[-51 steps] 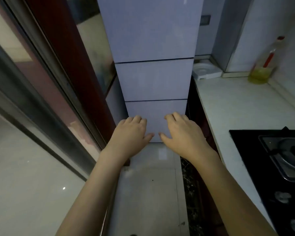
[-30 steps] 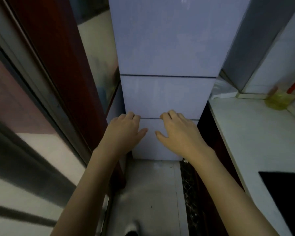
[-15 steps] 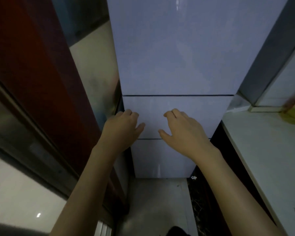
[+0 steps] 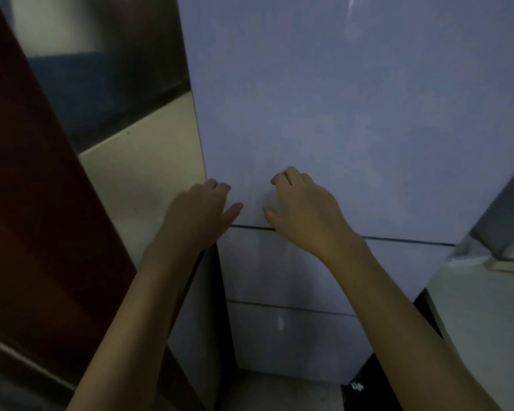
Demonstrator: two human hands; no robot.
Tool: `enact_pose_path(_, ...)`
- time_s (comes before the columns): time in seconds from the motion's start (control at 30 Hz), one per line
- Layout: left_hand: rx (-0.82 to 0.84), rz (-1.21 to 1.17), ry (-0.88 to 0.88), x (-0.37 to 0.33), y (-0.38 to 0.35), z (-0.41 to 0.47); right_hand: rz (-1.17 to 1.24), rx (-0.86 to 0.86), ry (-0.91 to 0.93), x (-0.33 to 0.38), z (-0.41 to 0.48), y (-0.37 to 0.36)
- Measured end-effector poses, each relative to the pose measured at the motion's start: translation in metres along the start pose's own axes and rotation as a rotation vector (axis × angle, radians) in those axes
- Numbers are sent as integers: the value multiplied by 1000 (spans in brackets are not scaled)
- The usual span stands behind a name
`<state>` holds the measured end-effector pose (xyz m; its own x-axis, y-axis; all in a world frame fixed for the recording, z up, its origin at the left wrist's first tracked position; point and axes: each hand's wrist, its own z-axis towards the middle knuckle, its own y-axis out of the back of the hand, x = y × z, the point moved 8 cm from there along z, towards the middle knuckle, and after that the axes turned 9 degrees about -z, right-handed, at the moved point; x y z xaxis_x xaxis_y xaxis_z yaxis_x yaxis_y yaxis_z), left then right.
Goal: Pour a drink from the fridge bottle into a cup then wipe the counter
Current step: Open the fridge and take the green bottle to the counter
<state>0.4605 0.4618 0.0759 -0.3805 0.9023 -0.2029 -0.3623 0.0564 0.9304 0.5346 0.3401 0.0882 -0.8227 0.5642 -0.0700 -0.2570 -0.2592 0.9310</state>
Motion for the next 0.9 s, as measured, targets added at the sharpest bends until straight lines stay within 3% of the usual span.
enact_pose_path(0.23, -74, -178, 78, 12, 8, 52, -81, -132, 96, -16, 54, 14)
enact_pose_path(0.5, -385, -449, 231, 37, 16, 68, 2, -430, 136, -11, 77, 50)
enact_pose_path(0.6, -474, -541, 293, 50, 7, 67, -1, -459, 166, -3, 79, 47)
enact_pose_path(0.67, -471, -590, 331, 57, -2, 72, -42, -433, 193, 3, 82, 44)
enact_pose_path(0.8, -332, -964, 358, 63, -36, 90, -80, -424, 209, 14, 90, 45)
enact_pose_path(0.9, -364, -987, 322, 69, -42, 90, -77, -423, 207, 24, 94, 45)
